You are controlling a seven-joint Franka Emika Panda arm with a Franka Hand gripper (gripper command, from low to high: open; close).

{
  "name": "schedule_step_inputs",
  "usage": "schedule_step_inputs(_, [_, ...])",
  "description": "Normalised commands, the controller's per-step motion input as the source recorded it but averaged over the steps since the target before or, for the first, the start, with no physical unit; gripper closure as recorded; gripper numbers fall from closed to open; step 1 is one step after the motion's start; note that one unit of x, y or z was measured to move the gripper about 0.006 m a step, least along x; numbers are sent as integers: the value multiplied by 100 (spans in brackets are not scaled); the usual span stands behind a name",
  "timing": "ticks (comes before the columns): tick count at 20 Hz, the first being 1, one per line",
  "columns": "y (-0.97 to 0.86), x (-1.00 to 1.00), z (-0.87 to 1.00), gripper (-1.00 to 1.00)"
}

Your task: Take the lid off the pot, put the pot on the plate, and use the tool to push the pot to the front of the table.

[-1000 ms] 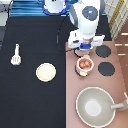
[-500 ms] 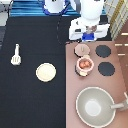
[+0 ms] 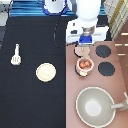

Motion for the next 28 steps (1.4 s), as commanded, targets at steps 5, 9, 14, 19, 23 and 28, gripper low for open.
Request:
schedule_step_inputs(5, [-3,99,22,-100])
schedule_step_inputs(9, [-21,99,-10,-100])
schedule_step_inputs(14, [-36,41,-48,-100])
schedule_step_inputs(19, [-25,1,-51,-100])
schedule_step_inputs(23, [0,-5,-37,-100])
schedule_step_inputs(28, [-7,23,-2,-100])
